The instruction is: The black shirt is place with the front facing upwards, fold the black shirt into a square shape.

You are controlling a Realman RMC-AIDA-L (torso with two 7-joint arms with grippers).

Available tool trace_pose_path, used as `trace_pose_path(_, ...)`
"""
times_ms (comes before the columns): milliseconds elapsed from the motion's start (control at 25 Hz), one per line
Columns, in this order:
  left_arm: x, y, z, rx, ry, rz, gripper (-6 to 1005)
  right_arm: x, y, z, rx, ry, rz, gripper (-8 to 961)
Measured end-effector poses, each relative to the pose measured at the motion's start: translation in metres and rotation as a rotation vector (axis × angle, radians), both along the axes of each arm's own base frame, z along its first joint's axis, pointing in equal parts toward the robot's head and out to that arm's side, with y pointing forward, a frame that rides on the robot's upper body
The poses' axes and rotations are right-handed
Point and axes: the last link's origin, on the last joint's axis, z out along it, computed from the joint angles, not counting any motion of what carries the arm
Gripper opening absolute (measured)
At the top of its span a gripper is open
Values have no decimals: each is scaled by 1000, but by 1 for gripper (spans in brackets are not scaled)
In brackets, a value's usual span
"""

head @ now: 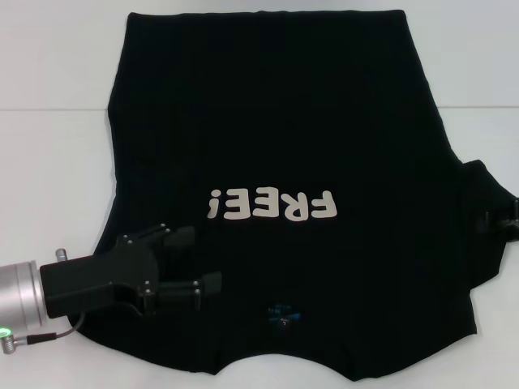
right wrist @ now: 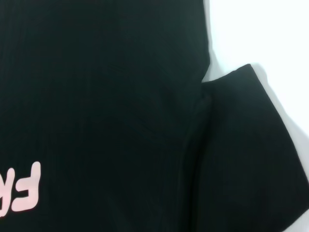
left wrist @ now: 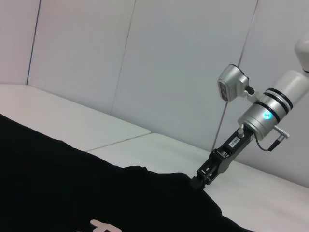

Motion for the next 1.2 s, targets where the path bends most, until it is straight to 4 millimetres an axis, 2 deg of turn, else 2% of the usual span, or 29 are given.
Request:
trace_pose_path(400,-1,0,1,1,2,0,950,1,0,-3,-16,-30,6,307)
trace_pose_path(840,-1,0,1,1,2,2,950,1,1,-3,-14,-41,13,77)
trace_pose_path(1200,-1,0,1,1,2,2,950,10,-1,8,31,-40,-4,22)
